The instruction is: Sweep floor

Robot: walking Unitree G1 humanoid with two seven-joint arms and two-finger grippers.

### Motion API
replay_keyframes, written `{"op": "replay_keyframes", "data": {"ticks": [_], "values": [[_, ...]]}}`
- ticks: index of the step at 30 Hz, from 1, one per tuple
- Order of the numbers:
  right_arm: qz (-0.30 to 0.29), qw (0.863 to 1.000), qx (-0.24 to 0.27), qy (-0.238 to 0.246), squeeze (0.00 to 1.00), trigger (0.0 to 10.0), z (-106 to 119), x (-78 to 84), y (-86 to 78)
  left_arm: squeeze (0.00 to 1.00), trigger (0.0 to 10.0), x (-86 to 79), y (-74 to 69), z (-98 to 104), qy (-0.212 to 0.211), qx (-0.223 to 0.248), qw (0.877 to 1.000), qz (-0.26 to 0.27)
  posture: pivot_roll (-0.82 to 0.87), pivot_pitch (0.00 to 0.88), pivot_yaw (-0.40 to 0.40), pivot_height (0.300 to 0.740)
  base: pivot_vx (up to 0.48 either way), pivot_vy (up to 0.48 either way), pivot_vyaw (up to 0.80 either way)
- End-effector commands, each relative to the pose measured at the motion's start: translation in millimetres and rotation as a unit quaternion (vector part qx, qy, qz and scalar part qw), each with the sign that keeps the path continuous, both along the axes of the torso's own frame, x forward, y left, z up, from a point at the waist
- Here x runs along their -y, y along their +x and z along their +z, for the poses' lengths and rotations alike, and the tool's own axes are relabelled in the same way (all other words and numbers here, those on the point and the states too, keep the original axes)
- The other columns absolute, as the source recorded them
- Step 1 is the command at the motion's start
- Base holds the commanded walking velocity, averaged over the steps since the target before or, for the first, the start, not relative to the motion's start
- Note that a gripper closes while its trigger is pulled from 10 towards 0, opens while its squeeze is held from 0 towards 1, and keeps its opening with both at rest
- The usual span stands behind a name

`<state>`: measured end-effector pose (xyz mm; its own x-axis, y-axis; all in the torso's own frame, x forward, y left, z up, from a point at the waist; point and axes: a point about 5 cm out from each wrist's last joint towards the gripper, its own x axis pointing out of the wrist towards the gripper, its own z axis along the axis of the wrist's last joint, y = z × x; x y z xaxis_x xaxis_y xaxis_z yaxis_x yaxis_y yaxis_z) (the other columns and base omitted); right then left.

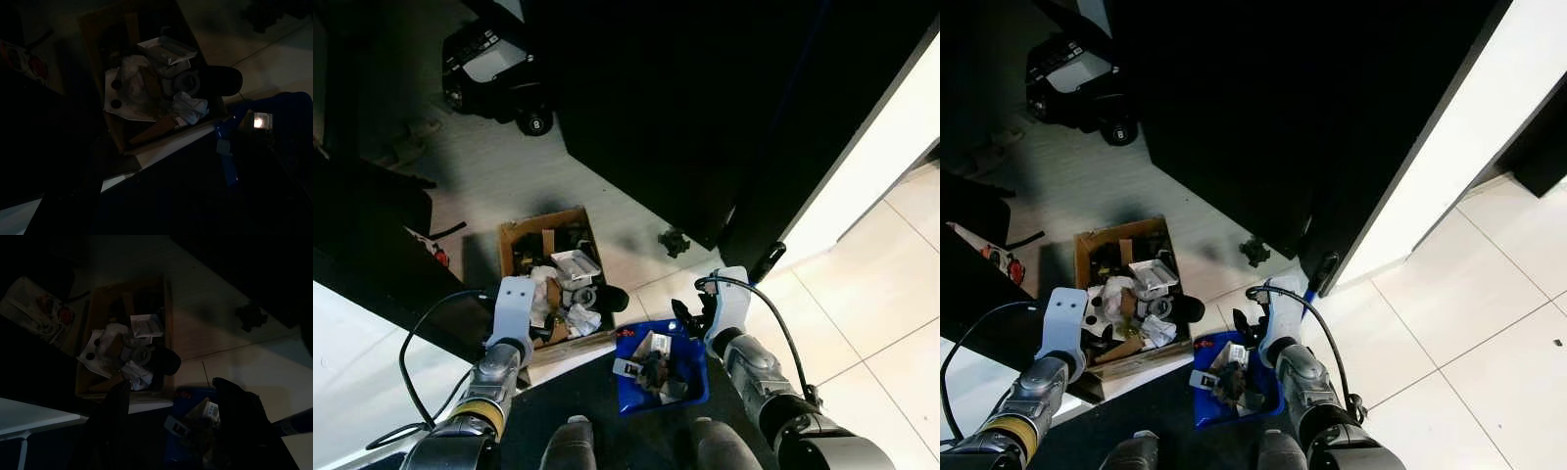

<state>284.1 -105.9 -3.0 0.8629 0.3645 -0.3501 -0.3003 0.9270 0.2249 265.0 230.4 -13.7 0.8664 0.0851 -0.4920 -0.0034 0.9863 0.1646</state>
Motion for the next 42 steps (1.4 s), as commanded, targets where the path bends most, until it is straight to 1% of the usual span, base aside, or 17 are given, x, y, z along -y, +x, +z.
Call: {"op": "replay_keyframes", "data": {"ticks": [1, 26, 42], "values": [[-0.006, 1.0, -0.009, 0.005, 0.0, 10.0, -4.9, 1.7, -5.0, 0.0, 10.0, -2.8, -6.3, -5.6, 0.009, -0.02, 1.0, -0.002, -0.1, 0.123, -0.002, 0.74, 0.0, 0.0, 0.0], [-0.007, 1.0, -0.011, 0.003, 0.0, 10.0, -4.7, 2.4, -4.0, 0.0, 10.0, -1.6, -5.0, -5.5, 0.012, -0.022, 1.0, -0.002, -0.11, 0.093, 0.008, 0.74, 0.0, 0.0, 0.0], [-0.004, 1.0, -0.008, 0.002, 0.0, 10.0, -3.7, 3.1, -3.1, 0.0, 10.0, -1.1, -3.9, -4.8, 0.011, -0.02, 1.0, 0.002, -0.1, 0.104, 0.005, 0.74, 0.0, 0.0, 0.0]]}}
